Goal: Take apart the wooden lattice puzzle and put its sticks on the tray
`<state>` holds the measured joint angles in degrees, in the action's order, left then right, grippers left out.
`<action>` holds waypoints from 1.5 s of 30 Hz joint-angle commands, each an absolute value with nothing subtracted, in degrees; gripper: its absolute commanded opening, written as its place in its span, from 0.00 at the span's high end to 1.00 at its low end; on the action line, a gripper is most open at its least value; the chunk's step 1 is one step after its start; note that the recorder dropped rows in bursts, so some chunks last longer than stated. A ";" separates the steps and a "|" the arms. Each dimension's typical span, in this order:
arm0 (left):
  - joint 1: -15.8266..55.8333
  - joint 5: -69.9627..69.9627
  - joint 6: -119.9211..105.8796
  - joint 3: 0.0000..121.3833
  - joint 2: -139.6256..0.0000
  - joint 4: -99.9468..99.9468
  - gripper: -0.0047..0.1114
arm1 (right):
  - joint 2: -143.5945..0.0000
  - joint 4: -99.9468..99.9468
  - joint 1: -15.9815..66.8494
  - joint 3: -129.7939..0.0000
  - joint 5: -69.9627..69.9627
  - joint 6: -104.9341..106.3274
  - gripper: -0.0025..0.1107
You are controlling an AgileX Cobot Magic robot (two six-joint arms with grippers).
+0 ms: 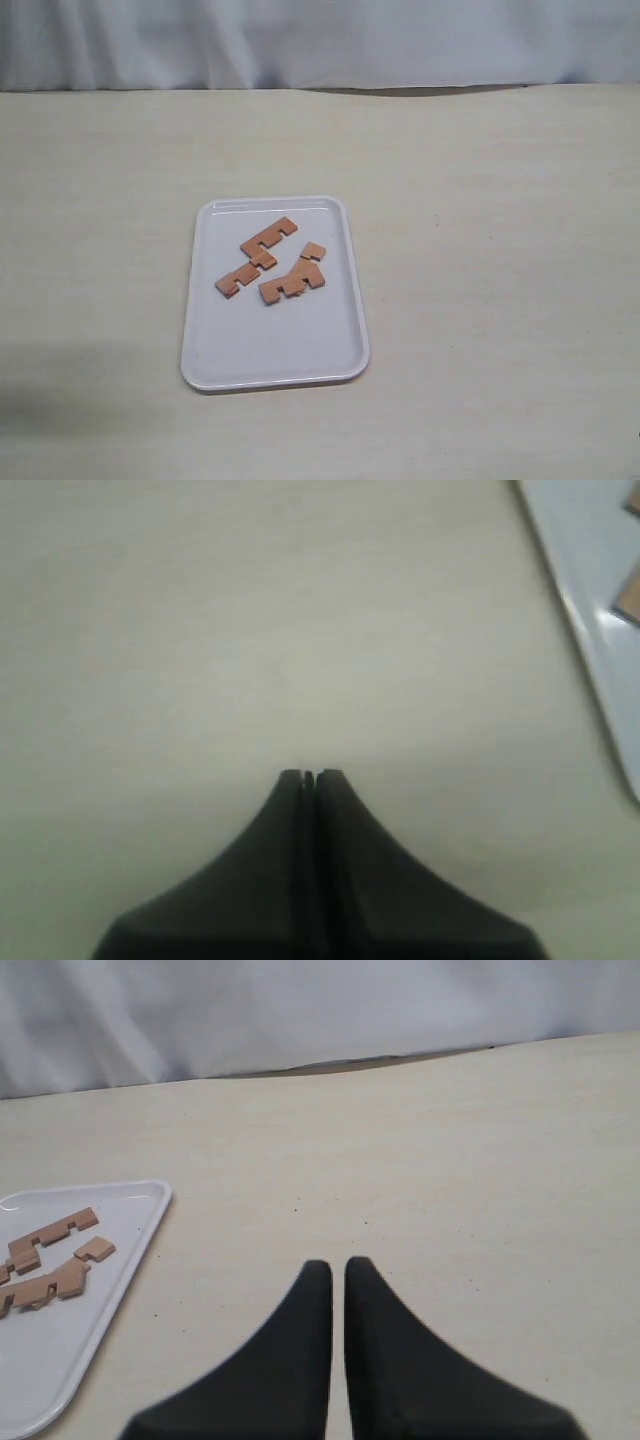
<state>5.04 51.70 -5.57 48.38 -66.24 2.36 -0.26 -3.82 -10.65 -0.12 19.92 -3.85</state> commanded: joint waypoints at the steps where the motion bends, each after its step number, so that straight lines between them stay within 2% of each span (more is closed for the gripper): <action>1: -1.29 46.09 -2.63 41.97 -51.75 1.48 0.96 | 0.00 -3.62 -10.47 0.00 19.77 -3.78 0.94; 6: -1.29 35.19 -1.11 33.00 -36.08 0.48 0.96 | 0.00 -3.62 -10.47 0.00 19.77 -3.78 0.94; 9: -1.15 32.81 -1.59 32.16 -26.90 -1.32 0.96 | 0.00 -3.62 -10.47 0.00 19.77 -3.78 0.94; 12: 2.03 28.67 -2.89 29.39 -17.65 -0.93 0.96 | 0.00 -3.62 -10.47 0.00 19.77 -3.78 0.94; 19: 2.70 22.93 -3.16 25.69 -0.23 0.35 0.96 | 0.00 -3.62 -10.47 0.00 19.77 -3.78 0.94; 26: 3.75 19.29 -2.47 25.18 0.00 0.00 0.96 | 0.00 -3.62 -10.47 0.00 19.77 -3.78 0.94; 32: 3.75 14.67 7.95 23.74 0.00 -5.01 0.96 | 0.00 -3.62 -10.47 0.00 19.77 -3.78 0.94; 45: 3.75 -2.61 8.28 6.43 0.00 -6.70 0.96 | 0.00 -3.62 -10.47 0.00 19.77 -3.78 0.94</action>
<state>3.32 1.18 7.65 10.86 -0.15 -6.28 -0.26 -3.82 -10.65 -0.12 20.03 -3.85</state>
